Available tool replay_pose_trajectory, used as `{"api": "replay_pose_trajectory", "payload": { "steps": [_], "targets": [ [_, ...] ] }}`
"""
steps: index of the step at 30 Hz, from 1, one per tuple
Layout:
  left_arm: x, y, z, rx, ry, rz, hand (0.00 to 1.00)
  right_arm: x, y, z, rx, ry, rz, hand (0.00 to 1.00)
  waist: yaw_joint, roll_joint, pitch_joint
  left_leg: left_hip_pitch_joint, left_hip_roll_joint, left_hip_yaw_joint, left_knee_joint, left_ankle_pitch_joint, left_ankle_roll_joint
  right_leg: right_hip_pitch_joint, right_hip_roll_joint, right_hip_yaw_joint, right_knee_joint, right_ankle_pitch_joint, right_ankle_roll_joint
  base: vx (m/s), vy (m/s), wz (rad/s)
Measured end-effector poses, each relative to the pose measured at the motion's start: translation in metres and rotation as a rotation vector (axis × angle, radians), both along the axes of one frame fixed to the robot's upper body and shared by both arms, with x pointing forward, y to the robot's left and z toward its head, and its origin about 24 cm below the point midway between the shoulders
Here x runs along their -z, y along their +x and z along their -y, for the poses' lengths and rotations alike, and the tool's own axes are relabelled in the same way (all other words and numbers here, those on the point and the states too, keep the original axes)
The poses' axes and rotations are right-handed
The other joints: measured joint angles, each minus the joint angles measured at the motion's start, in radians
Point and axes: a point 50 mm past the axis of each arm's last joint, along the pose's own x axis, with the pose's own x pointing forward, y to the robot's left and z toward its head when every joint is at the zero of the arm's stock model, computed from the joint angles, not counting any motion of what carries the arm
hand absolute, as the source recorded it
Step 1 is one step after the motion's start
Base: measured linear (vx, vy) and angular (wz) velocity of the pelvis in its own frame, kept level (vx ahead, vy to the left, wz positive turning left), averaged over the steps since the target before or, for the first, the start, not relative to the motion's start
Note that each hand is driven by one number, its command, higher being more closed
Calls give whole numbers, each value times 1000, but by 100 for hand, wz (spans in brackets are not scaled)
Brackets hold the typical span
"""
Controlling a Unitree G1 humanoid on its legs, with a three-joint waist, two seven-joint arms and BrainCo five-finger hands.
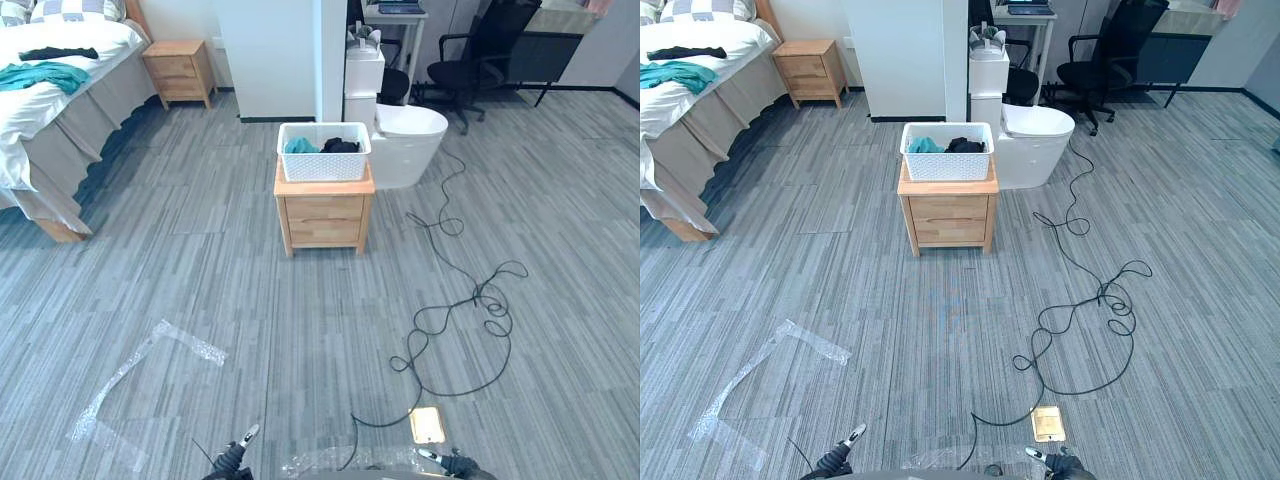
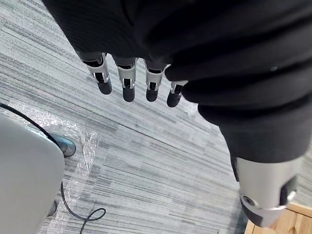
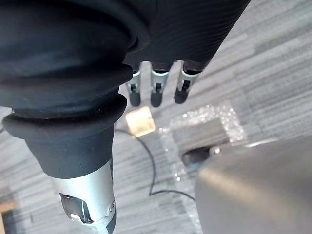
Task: Pick up the laundry basket with both hands and put the clothes into the washing machine.
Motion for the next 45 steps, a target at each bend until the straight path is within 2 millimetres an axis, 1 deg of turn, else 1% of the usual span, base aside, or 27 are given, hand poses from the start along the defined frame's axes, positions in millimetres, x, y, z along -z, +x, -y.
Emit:
{"api": "replay_pose_trajectory", "payload": {
  "steps": [1,6,10,13,19,31,35,38,40,41,42,43,44,45],
  "targets": [
    [0,0,1,-5,-4,0,0,0,1,-1,-3,3,2,0,0,1,0,8,1,3,-14,4,-5,1,1,0,0,0,0,-36,-16,-2],
    [0,-1,1,-13,-9,0,0,0,4,-2,-12,15,11,0,0,-2,4,24,1,4,-48,19,-2,0,2,0,-1,0,0,-30,-13,0],
    [0,-1,1,-5,-10,2,0,-1,5,-3,-14,17,14,0,0,-2,3,26,1,11,-50,19,-2,0,2,1,-3,0,0,11,-6,-5],
    [0,0,0,1,-16,7,0,-1,6,-4,-16,21,16,0,0,-7,6,26,1,11,-51,19,-2,2,2,1,-10,0,0,38,-5,-1],
    [0,0,0,0,-16,5,0,0,6,-10,-16,36,16,0,0,-8,7,32,1,10,-51,19,-2,13,2,0,-18,0,0,11,-3,0],
    [0,0,0,-2,-16,2,0,0,7,-11,-32,34,16,0,0,-8,7,40,2,19,-47,19,-2,15,2,4,-13,1,0,-36,-17,-1],
    [0,0,-1,-6,-16,2,0,0,7,-10,-33,32,16,0,0,-8,6,34,2,23,-51,19,-2,6,3,8,-18,3,2,2,-3,-3],
    [0,-1,-3,-40,-17,7,0,0,9,-11,-45,30,16,0,2,-10,8,5,2,41,-45,18,-1,-22,6,34,-17,16,3,23,2,-21],
    [0,-1,-4,-58,-19,7,0,-1,13,-11,-48,31,26,0,0,-13,11,-14,1,46,-30,9,10,-40,5,40,-11,19,6,8,3,-16],
    [0,1,-4,-61,-20,13,0,-1,13,-12,-48,32,26,0,2,-14,16,-23,1,47,-11,-2,12,-46,4,39,1,18,7,3,18,-3],
    [0,3,-3,-85,-28,23,0,-2,15,-12,-47,33,31,0,3,-15,25,-35,1,47,20,-22,18,-60,1,34,46,-2,25,-26,27,6],
    [-1,7,-1,-109,-40,40,0,-3,19,-13,-47,34,46,0,3,-14,37,-46,-1,42,47,-52,25,-94,-6,26,146,-49,39,-58,36,14],
    [-1,8,0,-109,-43,45,0,-3,21,-13,-47,32,56,0,6,-13,43,-44,-3,35,53,-61,41,-126,-9,24,222,-71,50,-83,46,36],
    [-2,14,2,-106,-49,61,0,-7,27,-10,-47,19,92,0,4,-13,51,-46,-5,19,66,-67,46,-259,-22,-4,505,-91,46,-60,53,53]
  ]
}}
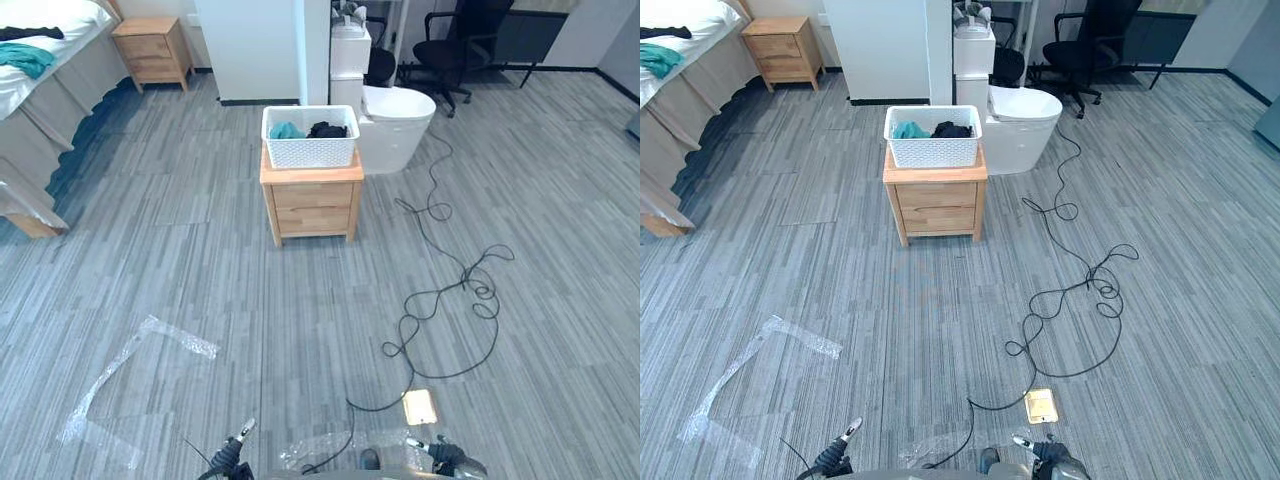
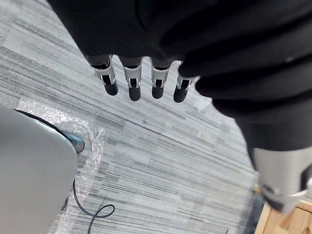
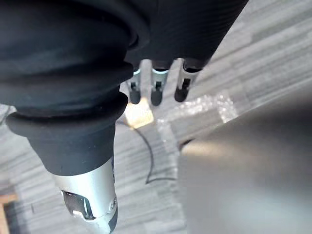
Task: Pick up the laundry basket with both hands and put the clothes into the washing machine.
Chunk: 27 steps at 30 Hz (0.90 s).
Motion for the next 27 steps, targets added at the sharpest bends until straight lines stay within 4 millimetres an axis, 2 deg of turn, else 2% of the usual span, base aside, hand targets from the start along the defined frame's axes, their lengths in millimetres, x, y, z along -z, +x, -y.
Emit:
{"api": "replay_pose_trajectory", "payload": {
  "steps": [1,3,4,5,7,8,9,10,11,12,13,14,15,16,17,18,19,20,21,22,23,24,25,26,27],
  "targets": [
    [-1,1,-4,-1,9,4,0,-2,5,-3,1,3,32,0,-3,-9,15,15,-10,-17,2,-3,5,-110,-36,-35,237,14,-30,-17,37,59],
    [-1,1,-7,-5,17,4,0,-4,8,-4,0,3,50,0,2,-23,26,45,-11,-26,10,-14,10,-172,-61,-56,379,7,-20,106,15,34],
    [-2,1,-9,-13,22,3,0,-4,9,-4,-1,2,54,0,10,-30,29,69,-4,-28,18,-36,8,-219,-77,-93,390,-5,-8,178,18,9],
    [-2,2,-9,-2,24,1,0,-4,9,-4,1,2,55,0,8,-29,30,70,1,-28,22,-47,7,-232,-79,-110,351,-5,-8,198,31,-3],
    [-2,5,-6,12,19,4,0,-5,11,-3,35,8,71,0,-6,-22,34,95,23,-30,20,-75,-2,-224,-77,-180,98,4,-3,217,7,-6],
    [-3,11,-7,20,19,17,0,-4,8,-3,81,26,68,0,-7,-29,38,111,26,-38,15,-94,-10,-201,-70,-220,-107,35,16,467,-100,12],
    [-5,19,-7,35,21,37,0,-2,4,-2,129,40,59,0,-9,-40,45,130,21,-54,12,-119,-18,-174,-73,-232,-275,72,15,504,-137,20],
    [-6,21,-7,39,19,45,0,-2,3,-1,144,44,53,0,-9,-42,46,141,20,-63,12,-135,-22,-168,-74,-232,-319,79,16,599,-206,40],
    [-6,23,-5,42,14,51,0,-1,1,-1,161,48,50,0,-11,-41,45,164,29,-85,15,-173,-33,-160,-74,-231,-335,92,-5,606,-227,56],
    [-6,23,-2,11,-2,55,0,-2,4,1,165,46,60,0,-22,-19,43,191,72,-106,14,-212,-47,-158,-55,-243,-291,142,-65,654,-246,66],
    [-5,21,0,-7,-14,49,0,-3,5,4,173,44,66,0,-36,5,36,201,115,-112,12,-215,-67,-155,-27,-257,-270,152,-82,782,-235,67],
    [-3,16,1,-38,-24,37,0,-4,10,3,181,47,78,0,-41,19,18,187,159,-123,105,-216,-110,-138,23,-267,-246,166,-130,807,-263,36],
    [-3,17,3,-62,-37,40,0,-6,14,5,196,48,94,0,-29,27,20,121,176,-125,279,-167,-182,-131,33,-276,-188,144,-161,816,-278,24],
    [-4,20,8,-61,-49,51,0,-7,15,6,204,47,104,0,-33,32,28,88,172,-139,380,-109,-186,-131,25,-278,-130,122,-166,704,-342,-1],
    [-4,22,15,-73,-68,66,0,-9,17,10,218,36,125,0,-33,59,39,32,164,-157,594,52,-194,-130,51,-281,-50,56,-138,531,-296,-25],
    [-3,15,14,-94,-70,57,0,-10,17,9,214,36,130,0,-17,48,31,-25,158,-158,760,201,-218,-59,73,-261,-163,96,-166,578,-324,-91],
    [-4,15,15,-118,-77,75,0,-11,19,12,196,22,137,0,9,99,36,-129,172,-153,1051,218,-215,35,137,-217,-176,-5,-214,445,-173,-121],
    [-4,14,14,-119,-77,79,0,-12,24,9,186,29,146,0,23,106,39,-178,179,-148,1134,204,-199,65,151,-191,-182,-26,-224,576,-113,-134],
    [-5,16,9,-126,-63,89,0,-14,35,-3,146,48,158,0,29,81,55,-280,181,-118,1214,163,-173,144,158,-145,-214,-40,-235,508,-43,-87],
    [-7,18,4,-127,-50,102,0,-14,38,-11,128,65,160,0,33,66,64,-319,180,-99,1215,135,-152,190,155,-125,-246,-40,-234,631,-95,-82],
    [-9,19,-3,-131,-32,118,0,-14,42,-22,96,85,160,0,50,38,73,-378,178,-63,1170,91,-142,255,143,-91,-295,-40,-234,608,-86,-82],
    [-10,18,-9,-137,-14,125,0,-15,45,-30,58,94,164,0,61,11,68,-439,177,-32,1044,55,-146,314,126,-50,-354,-52,-214,721,-31,-98],
    [-11,17,-11,-159,-13,130,0,-19,54,-32,19,86,182,0,75,9,74,-491,181,-7,856,43,-151,377,117,-17,-392,-71,-200,613,44,-80],
    [-11,16,-12,-158,-9,129,0,-20,58,-31,2,77,188,0,75,6,75,-496,180,10,736,46,-152,398,111,-7,-404,-82,-194,629,121,-66],
    [-10,13,-12,-147,-1,118,0,-23,64,-30,-37,50,202,0,76,6,65,-465,176,76,405,73,-174,444,95,11,-430,-103,-168,660,166,-50]
  ]
}}
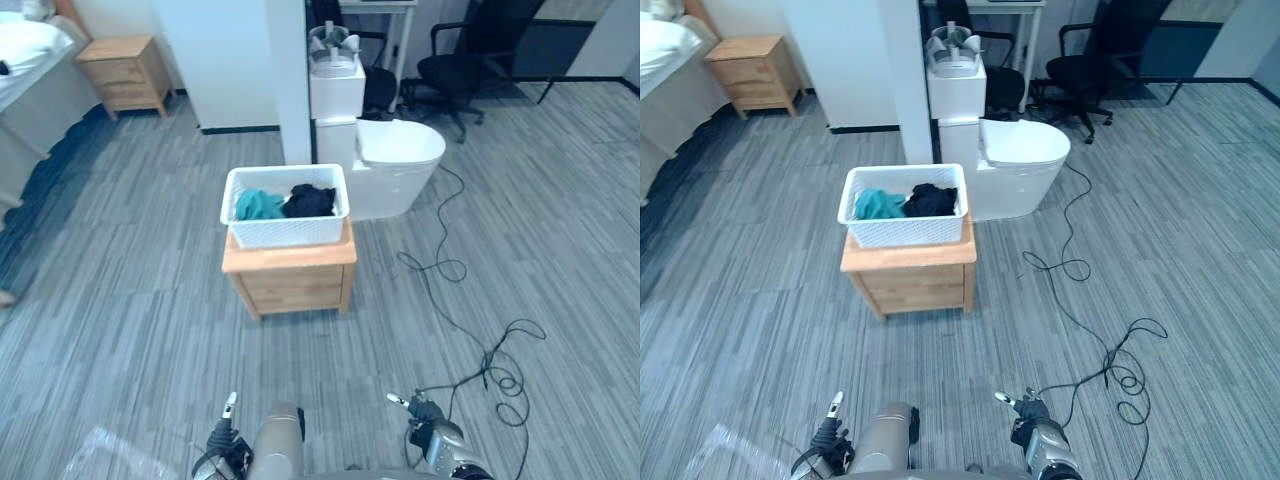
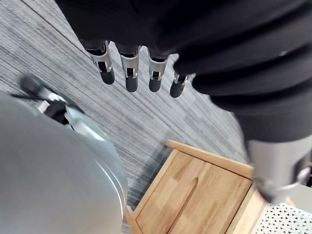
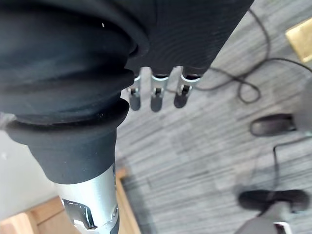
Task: Pick up the laundry basket with both hands and put the clothes into the washing machine.
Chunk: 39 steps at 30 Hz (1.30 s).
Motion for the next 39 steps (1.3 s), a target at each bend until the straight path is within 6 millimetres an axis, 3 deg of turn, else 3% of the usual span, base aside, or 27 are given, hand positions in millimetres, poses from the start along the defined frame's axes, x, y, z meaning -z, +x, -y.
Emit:
{"api": "replay_pose_trajectory", "payload": {
  "steps": [1,2,3,4,5,6,7,8,9,11,12,13,14,16,17,18,19,20,23,24,26,31,35,37,39],
  "targets": [
    [3,-7,6,-9,-11,-22,0,-4,5,9,-5,-32,26,0,-1,27,-4,28,-9,43,-240,40,0,52,2,17,-20,-18,29,654,189,-47],
    [5,-11,9,-12,-21,-36,0,-4,5,15,-1,-48,32,0,-1,44,-10,31,-13,38,-297,44,-1,69,6,28,-22,-28,45,660,273,-54],
    [6,-17,8,-26,-23,-50,0,-4,3,20,3,-61,30,0,10,48,-33,34,-28,25,-280,149,67,102,-16,51,-3,-62,48,688,359,-52],
    [8,-25,7,-44,-24,-69,0,-3,1,18,3,-55,28,0,11,30,-48,41,-50,40,-278,189,106,99,-34,63,23,-70,58,705,375,-48],
    [8,-32,0,-73,-13,-90,0,0,-4,12,11,-37,15,0,1,-10,-80,67,-83,60,-299,199,139,60,-82,84,131,-70,58,900,461,-27],
    [8,-34,-6,-69,-1,-101,0,3,-12,11,29,-25,-5,0,1,-43,-93,119,-125,90,-330,178,160,-20,-116,108,330,-49,89,596,304,-17],
    [8,-34,-7,-68,3,-101,0,4,-14,11,37,-22,-9,0,0,-55,-91,155,-147,94,-342,166,173,-57,-128,111,447,-18,136,843,417,-8],
    [8,-32,-9,-59,9,-100,0,8,-23,11,50,-16,-32,0,-5,-68,-88,226,-189,89,-355,126,193,-127,-151,137,660,89,218,642,290,16],
    [7,-26,-5,-39,2,-91,0,12,-36,12,55,-18,-62,0,-19,-64,-86,293,-212,81,-350,86,196,-194,-161,141,846,143,264,752,332,28],
    [8,-16,4,7,-13,-80,0,15,-45,11,57,-12,-80,0,-34,-42,-77,386,-217,54,-359,53,191,-293,-174,110,992,115,253,519,190,26],
    [6,-6,8,28,-20,-66,0,16,-47,10,55,-9,-85,0,-35,-25,-74,442,-205,43,-384,32,182,-364,-196,58,990,65,219,451,149,11],
    [6,-2,10,43,-19,-59,0,16,-47,9,55,-7,-85,0,-28,-14,-71,472,-196,38,-403,24,179,-382,-208,24,954,34,207,391,119,5],
    [4,5,13,66,-18,-46,0,14,-44,9,58,-8,-72,0,-31,-9,-66,525,-180,35,-432,18,168,-402,-221,-20,813,-8,208,324,68,13],
    [4,5,14,66,-20,-42,0,14,-43,4,56,6,-70,0,-46,-15,-71,561,-161,18,-439,-5,138,-404,-217,-49,562,-5,212,318,-25,36],
    [4,5,14,64,-21,-43,0,15,-43,-3,45,19,-71,0,-65,-31,-84,566,-152,1,-440,-30,139,-395,-216,-63,387,43,195,350,-154,56],
    [5,3,11,53,-14,-44,0,15,-44,-10,32,33,-74,0,-62,-62,-93,570,-156,-10,-439,-46,121,-396,-211,-52,265,164,183,357,-189,50],
    [4,2,9,43,-9,-40,0,16,-45,-14,19,38,-79,0,-58,-77,-96,573,-159,-17,-436,-55,110,-396,-212,-46,231,231,185,302,-243,29],
    [4,1,7,19,-7,-42,0,17,-47,-17,2,44,-94,0,-52,-82,-102,573,-152,-36,-421,-72,89,-377,-217,-57,204,220,194,252,-229,28],
    [7,-3,15,-15,-34,-49,0,16,-44,-16,-28,28,-82,0,-54,-40,-113,563,-99,-76,-414,-89,62,-312,-173,-119,77,211,188,288,-276,29],
    [8,-5,18,-26,-40,-60,0,15,-43,-8,-27,7,-77,0,-64,-8,-115,548,-79,-103,-417,-91,58,-291,-153,-149,26,219,177,208,-206,38],
    [9,-9,21,-35,-44,-73,0,15,-44,0,-22,-15,-76,0,-66,4,-111,548,-63,-114,-427,-90,54,-274,-137,-169,-1,222,172,144,-145,32],
    [10,-25,8,-123,-27,-103,0,-22,-17,31,31,-120,177,0,-81,3,-108,528,-51,-136,-431,-88,41,-259,-125,-190,-41,228,164,26,-59,13],
    [7,-56,-27,-237,35,-123,0,-39,-17,50,49,-186,268,0,-82,-28,-101,487,-58,-156,-426,-86,40,-286,-134,-207,-44,229,164,-25,3,13],
    [4,-74,-42,-278,57,-143,0,-48,-18,59,78,-210,308,0,-82,-24,-98,475,-63,-158,-427,-86,39,-294,-140,-213,-44,228,165,-2,13,7],
    [-1,-91,-62,-337,91,-149,0,-72,-9,73,115,-260,418,0,-83,-2,-88,463,-69,-157,-429,-86,39,-308,-147,-212,-40,227,166,2,11,2]
  ]
}}
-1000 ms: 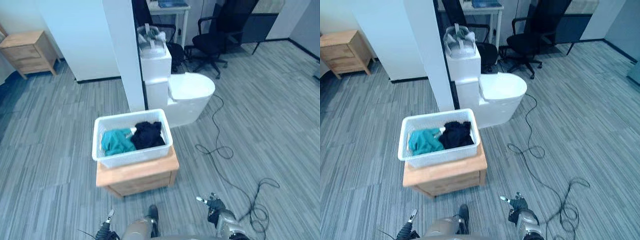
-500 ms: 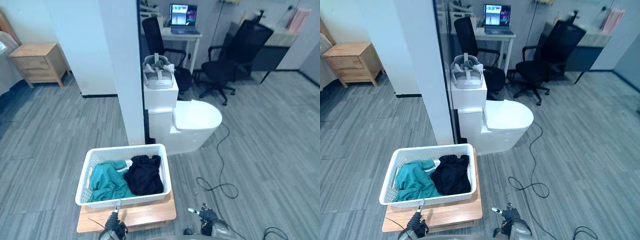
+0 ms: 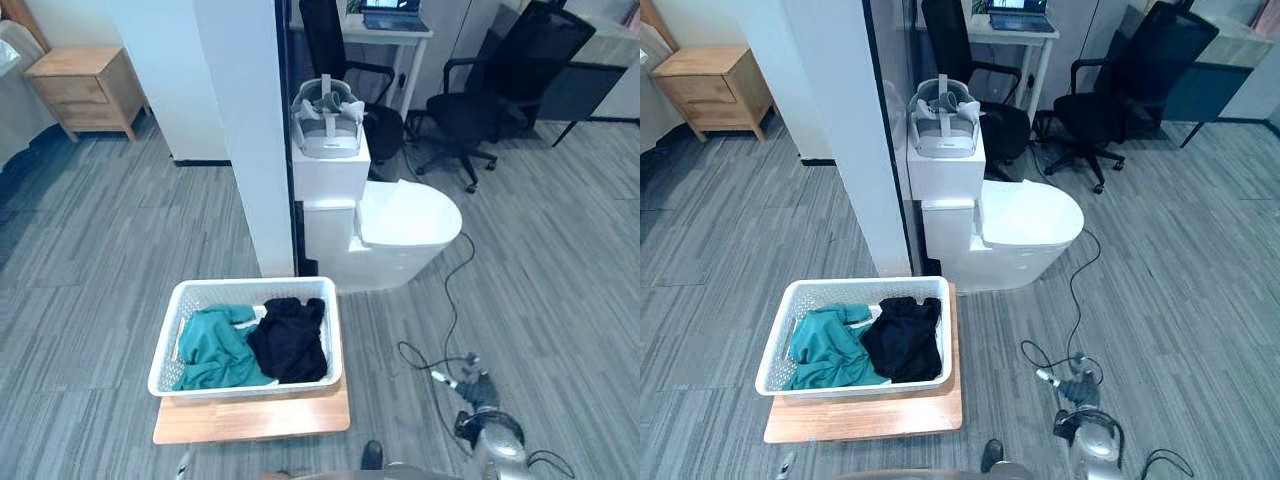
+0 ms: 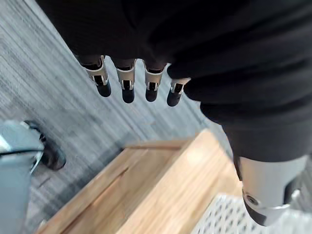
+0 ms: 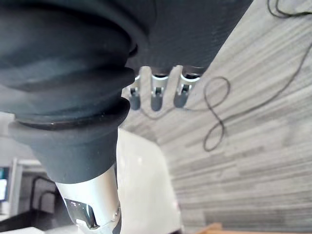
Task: Pick up the laundry basket with both hands and put the clothes into the washing machine.
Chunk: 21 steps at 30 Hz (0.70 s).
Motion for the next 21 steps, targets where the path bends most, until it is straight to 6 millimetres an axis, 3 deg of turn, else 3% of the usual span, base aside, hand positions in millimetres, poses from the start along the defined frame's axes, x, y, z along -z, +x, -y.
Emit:
{"api": "replay_pose_trajectory", "payload": {
  "steps": [4,6,9,11,12,15,16,18,19,21],
  "targets": [
    [-16,-15,-41,-77,93,11,0,-51,25,23,-3,-124,212,0,1,34,5,-17,-2,2,-1,2,-4,-31,-1,10,2,-1,2,31,3,-4],
    [-23,-18,-56,-91,134,8,0,-62,32,29,-14,-157,251,0,0,39,9,-20,-6,1,-2,12,-19,-35,-2,14,2,-1,1,56,-5,-6],
    [-48,-10,-98,-72,243,36,0,-80,47,38,-43,-215,301,0,2,43,13,-22,-14,-1,2,24,-36,-33,-2,15,-1,0,1,10,-4,-1],
    [-68,7,-125,-25,331,54,0,-91,57,38,-67,-239,337,0,3,44,15,-26,-14,-3,4,28,-33,-33,-1,14,-7,2,-3,-16,-10,1],
    [-89,25,-148,10,409,82,0,-98,67,34,-101,-248,366,0,3,41,19,-32,-16,-3,7,36,-30,-33,-1,15,-18,13,-10,-41,-19,-2],
    [-129,65,-179,70,540,156,0,-109,92,13,-195,-244,420,0,5,34,48,-37,-14,-2,11,40,-29,-28,10,22,-41,38,-16,-68,-28,-6],
    [-137,75,-183,85,563,173,0,-109,98,8,-215,-238,421,0,5,33,55,-38,-14,-2,12,40,-28,-27,13,23,-47,44,-17,-112,-40,-6],
    [-157,112,-187,157,614,233,0,-97,111,-6,-262,-199,375,0,9,31,66,-48,-14,1,12,42,-25,-27,16,30,-76,71,-20,-136,-21,-6],
    [-160,121,-186,185,623,240,0,-92,113,-8,-269,-190,353,0,11,30,70,-49,-15,2,12,44,-22,-27,16,32,-80,77,-22,-113,-4,-8],
    [-171,163,-174,325,648,264,0,-74,117,-8,-255,-136,263,0,32,28,99,-51,-14,6,9,45,-21,-29,20,43,-95,100,-25,-128,-17,-10]
  ]
}}
